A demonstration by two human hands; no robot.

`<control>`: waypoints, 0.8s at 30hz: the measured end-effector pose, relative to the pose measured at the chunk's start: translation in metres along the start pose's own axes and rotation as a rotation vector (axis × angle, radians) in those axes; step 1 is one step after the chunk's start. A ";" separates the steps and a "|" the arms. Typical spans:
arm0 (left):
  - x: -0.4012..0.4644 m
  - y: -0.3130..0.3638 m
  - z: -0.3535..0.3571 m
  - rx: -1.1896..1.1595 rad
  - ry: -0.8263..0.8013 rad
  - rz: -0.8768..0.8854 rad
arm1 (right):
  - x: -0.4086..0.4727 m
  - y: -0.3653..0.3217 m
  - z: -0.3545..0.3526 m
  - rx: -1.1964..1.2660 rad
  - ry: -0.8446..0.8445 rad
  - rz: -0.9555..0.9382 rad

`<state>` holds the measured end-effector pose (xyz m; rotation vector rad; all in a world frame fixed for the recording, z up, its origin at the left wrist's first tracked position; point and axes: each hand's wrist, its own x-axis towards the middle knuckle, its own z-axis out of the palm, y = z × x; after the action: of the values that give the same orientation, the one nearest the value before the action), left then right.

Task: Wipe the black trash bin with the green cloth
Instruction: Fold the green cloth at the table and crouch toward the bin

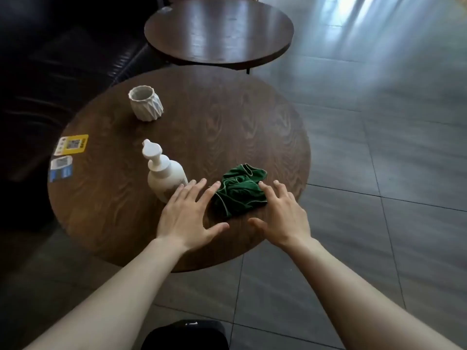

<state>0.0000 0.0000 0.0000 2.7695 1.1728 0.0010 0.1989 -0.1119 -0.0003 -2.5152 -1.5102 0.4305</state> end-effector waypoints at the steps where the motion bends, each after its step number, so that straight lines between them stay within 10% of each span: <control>1: 0.005 -0.001 0.004 -0.001 -0.030 0.007 | 0.007 0.001 0.005 0.015 -0.003 -0.011; 24: 0.070 0.000 0.063 -0.168 -0.080 0.015 | 0.091 0.019 0.048 0.093 -0.065 -0.288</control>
<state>0.0524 0.0421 -0.0663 2.6069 1.0801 -0.0101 0.2384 -0.0405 -0.0652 -2.1880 -1.7975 0.5261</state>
